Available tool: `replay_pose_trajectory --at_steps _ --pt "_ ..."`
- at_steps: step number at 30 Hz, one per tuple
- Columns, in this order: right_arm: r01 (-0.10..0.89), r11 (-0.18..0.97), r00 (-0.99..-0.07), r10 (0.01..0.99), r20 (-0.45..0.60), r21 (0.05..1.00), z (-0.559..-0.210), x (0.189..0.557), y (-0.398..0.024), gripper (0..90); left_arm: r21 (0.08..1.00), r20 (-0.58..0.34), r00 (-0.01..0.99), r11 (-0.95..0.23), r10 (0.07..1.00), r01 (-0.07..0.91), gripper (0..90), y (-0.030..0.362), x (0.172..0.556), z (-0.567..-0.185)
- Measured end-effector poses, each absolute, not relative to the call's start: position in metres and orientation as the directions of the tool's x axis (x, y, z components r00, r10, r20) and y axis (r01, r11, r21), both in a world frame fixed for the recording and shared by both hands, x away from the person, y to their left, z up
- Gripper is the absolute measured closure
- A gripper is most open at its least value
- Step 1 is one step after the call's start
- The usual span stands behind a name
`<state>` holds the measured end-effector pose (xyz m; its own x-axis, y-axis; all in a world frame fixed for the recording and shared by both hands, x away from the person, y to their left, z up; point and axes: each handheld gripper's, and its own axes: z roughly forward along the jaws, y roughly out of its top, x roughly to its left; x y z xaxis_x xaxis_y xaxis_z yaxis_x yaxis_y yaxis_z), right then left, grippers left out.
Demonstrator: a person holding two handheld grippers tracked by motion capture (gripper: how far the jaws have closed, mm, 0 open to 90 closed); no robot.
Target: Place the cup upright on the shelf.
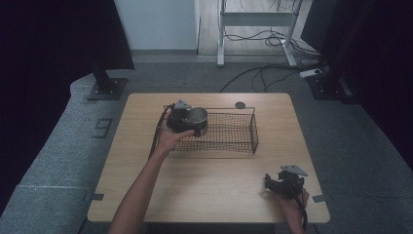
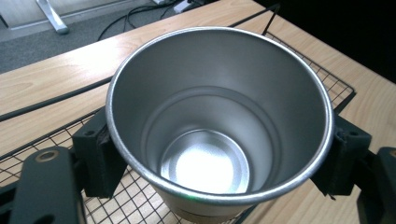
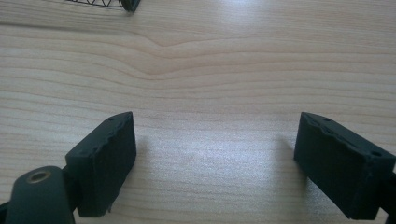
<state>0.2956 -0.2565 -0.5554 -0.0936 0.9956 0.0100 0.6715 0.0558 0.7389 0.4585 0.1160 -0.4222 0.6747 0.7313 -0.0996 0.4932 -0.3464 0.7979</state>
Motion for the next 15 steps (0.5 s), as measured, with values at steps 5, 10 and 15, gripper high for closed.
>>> replay_pose_trajectory --at_steps 5,10,15 --pt "0.671 0.056 -0.093 0.996 0.01 0.739 -0.555 0.296 -0.256 12.7 0.792 -0.102 0.673 -0.35 0.732 0.5 18.9 0.115 0.464 -0.427" --pt "0.671 0.057 -0.094 0.996 0.009 0.739 -0.555 0.296 -0.257 12.7 0.785 -0.109 0.668 -0.349 0.736 0.512 18.8 0.113 0.468 -0.433" --pt "0.671 0.056 -0.093 0.996 0.01 0.739 -0.555 0.296 -0.256 12.7 0.776 -0.108 0.669 -0.358 0.736 0.519 18.8 0.109 0.471 -0.44"
